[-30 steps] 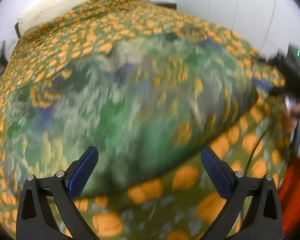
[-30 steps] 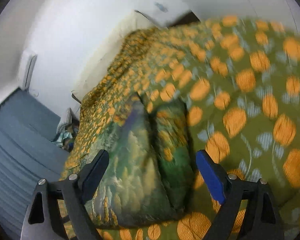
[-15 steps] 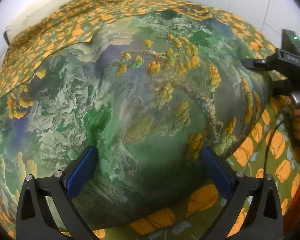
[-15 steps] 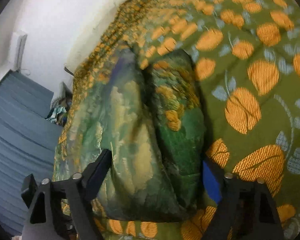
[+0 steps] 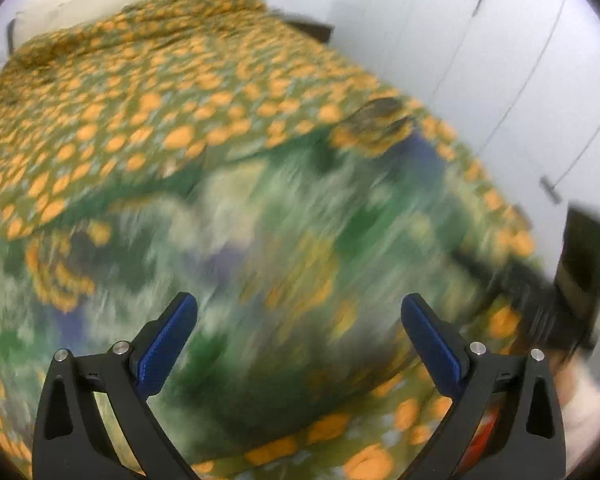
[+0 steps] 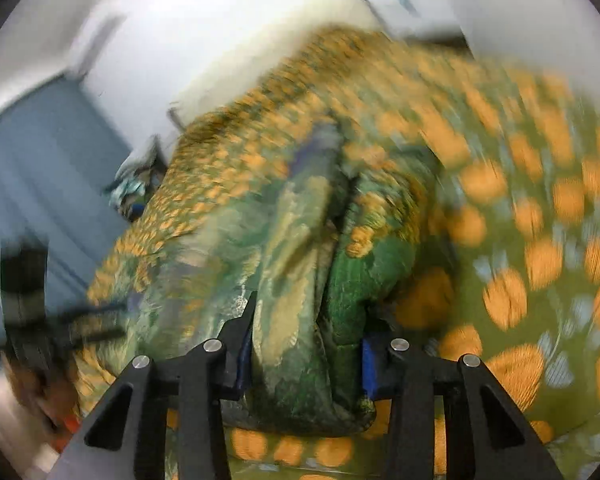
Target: Fold large clothes
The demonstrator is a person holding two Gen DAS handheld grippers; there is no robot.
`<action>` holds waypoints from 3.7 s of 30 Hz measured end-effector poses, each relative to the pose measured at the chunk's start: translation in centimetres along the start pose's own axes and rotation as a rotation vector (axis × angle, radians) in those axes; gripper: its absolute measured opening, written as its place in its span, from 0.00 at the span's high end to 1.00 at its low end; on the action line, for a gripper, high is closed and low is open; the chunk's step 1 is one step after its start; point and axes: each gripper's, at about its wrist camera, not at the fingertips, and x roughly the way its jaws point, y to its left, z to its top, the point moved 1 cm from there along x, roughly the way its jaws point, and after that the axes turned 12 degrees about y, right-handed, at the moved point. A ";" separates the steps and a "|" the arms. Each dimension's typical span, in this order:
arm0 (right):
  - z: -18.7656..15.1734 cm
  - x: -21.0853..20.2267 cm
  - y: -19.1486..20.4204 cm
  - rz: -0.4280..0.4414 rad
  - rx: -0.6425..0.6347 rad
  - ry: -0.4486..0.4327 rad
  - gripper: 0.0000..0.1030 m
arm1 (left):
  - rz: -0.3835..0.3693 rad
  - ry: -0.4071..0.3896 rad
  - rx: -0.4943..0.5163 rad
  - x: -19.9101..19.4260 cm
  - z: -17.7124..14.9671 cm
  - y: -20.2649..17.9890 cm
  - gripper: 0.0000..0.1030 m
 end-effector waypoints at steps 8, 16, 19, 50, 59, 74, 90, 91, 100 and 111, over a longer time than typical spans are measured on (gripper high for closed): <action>-3.8 0.1 16.2 -0.198 -0.583 -0.106 0.62 | -0.184 0.113 0.104 -1.8 4.1 -3.5 0.01; -7.9 2.4 20.3 -0.303 -0.844 -0.158 0.62 | 0.031 0.240 0.059 2.2 4.1 -2.3 0.01; -8.2 2.8 20.1 -0.301 -0.855 -0.157 0.62 | 0.143 0.271 0.102 3.6 3.9 -2.9 0.14; -3.9 1.6 18.1 0.055 -0.392 0.026 0.41 | 0.081 0.161 -0.195 -3.4 -4.2 24.5 0.63; 4.6 14.1 29.5 0.159 -0.505 0.123 0.43 | -0.127 0.067 -0.301 -1.1 -6.9 27.7 0.46; -0.1 25.9 29.4 0.193 -0.555 0.315 0.42 | -0.167 0.032 -0.313 -0.9 -11.2 28.9 0.37; 5.4 21.2 33.1 0.127 -0.470 0.395 0.36 | -0.031 -0.246 -0.428 -11.4 -19.2 22.3 0.10; 6.0 20.8 33.7 0.132 -0.470 0.387 0.36 | 0.005 -0.245 -0.432 -11.0 -18.7 22.1 0.10; 8.1 23.7 40.7 0.099 -0.685 0.352 0.36 | -0.037 -0.168 -0.618 -5.6 -21.3 25.6 0.27; 3.0 34.4 40.3 0.101 -0.675 0.383 0.28 | -0.062 -0.123 -0.627 -1.8 -23.1 27.4 0.29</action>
